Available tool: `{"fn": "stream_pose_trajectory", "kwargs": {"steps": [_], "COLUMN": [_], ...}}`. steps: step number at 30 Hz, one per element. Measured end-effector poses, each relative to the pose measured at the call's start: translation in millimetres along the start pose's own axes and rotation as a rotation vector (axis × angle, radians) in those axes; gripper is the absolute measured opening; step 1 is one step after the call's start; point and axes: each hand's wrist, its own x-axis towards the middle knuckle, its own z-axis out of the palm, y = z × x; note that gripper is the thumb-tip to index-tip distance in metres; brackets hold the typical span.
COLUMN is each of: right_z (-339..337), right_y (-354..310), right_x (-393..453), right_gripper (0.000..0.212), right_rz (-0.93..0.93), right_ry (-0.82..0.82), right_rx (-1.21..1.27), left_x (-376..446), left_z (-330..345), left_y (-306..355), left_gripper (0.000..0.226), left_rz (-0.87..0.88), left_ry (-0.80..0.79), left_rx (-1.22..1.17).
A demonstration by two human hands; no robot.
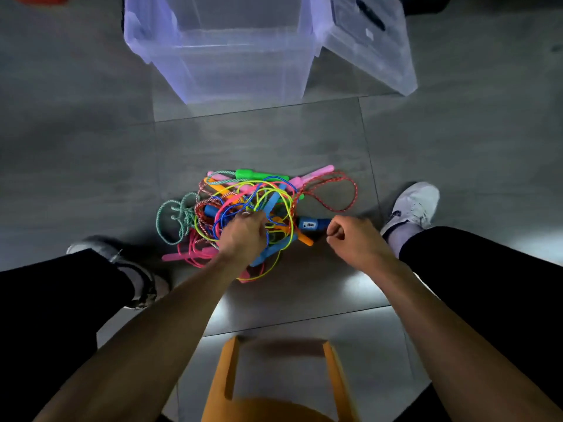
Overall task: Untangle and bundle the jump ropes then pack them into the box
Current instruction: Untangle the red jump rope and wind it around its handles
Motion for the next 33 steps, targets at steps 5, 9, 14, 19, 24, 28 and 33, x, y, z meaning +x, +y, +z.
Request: {"fn": "stream_pose_trajectory", "kwargs": {"steps": [5,9,14,19,24,28,33], "right_z": [7.6,8.5,13.0,21.6,29.5,32.2,43.3], "right_y": [21.9,46.6,51.9,37.5,27.7,17.4,22.9], "right_x": [21.3,14.9,9.0,7.9,14.1,21.1,42.1], "right_gripper": [0.005,0.004,0.008,0.008,0.008,0.007,0.009], "right_rz": [0.052,0.130,0.172,0.129,0.110,0.128,0.158], "right_ry": [-0.019,-0.037,-0.025,-0.031,-0.033,-0.040,-0.083], "right_rx": [0.044,0.037,0.066,0.109,0.124,0.125,0.091], "left_x": [40.3,44.6,28.7,11.3,-17.6,-27.0,-27.8], "left_z": [31.0,37.1,7.1,-27.6,-39.4,-43.4,-34.2], "left_y": [9.2,12.2,5.8,-2.2,0.7,-2.1,-4.7], "left_gripper": [0.036,0.019,0.014,0.018,0.020,0.022,0.031], "left_rz": [0.273,0.290,0.147,-0.002,-0.014,-0.128,-0.080], "left_ry": [-0.259,-0.221,0.007,0.016,0.031,0.091,-0.004], "left_rx": [0.475,0.430,-0.092,-0.099,-0.234,-0.219,-0.091]}}
